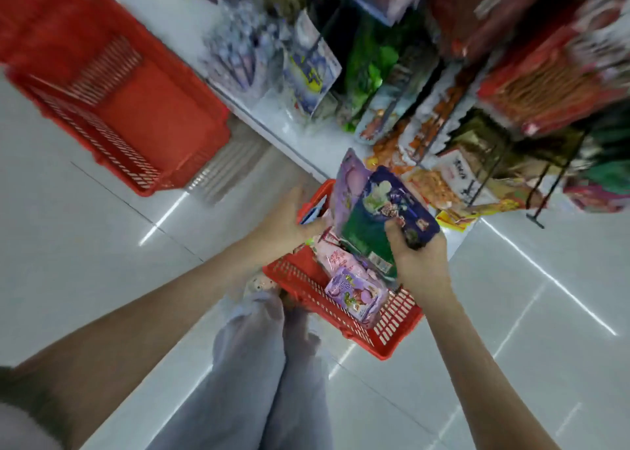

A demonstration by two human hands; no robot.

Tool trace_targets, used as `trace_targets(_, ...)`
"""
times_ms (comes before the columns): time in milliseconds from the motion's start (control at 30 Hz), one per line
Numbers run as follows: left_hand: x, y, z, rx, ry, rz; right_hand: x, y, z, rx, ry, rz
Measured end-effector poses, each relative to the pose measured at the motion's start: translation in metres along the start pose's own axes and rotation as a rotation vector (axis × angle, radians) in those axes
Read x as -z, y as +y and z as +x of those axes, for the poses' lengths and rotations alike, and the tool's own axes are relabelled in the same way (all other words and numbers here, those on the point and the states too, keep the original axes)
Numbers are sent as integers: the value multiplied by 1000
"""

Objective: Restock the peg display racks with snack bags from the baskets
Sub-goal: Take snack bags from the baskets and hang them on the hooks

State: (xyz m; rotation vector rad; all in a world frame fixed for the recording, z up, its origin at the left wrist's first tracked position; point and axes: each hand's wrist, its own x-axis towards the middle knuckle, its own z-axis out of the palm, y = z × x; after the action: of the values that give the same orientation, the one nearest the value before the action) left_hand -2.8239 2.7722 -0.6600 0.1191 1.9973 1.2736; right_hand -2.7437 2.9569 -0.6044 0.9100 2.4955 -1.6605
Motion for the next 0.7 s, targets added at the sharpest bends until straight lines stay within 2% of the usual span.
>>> trace_targets(100, 69, 88, -34, 22, -61, -226, 26, -117, -11, 27, -51, 142)
trace_targets(300, 210, 210, -114, -165, -210, -448, 23, -280, -26, 67, -173, 262)
trace_targets(433, 297, 233, -141, -194, -106, -388, -18, -364, -23, 56, -228, 305)
trace_targets(533, 367, 259, -151, -207, -35, -315, -60, -425, -12, 137, -261, 295)
trace_targets(700, 474, 327, -165, -341, 163, -185, -109, -533, 0, 254, -203, 455)
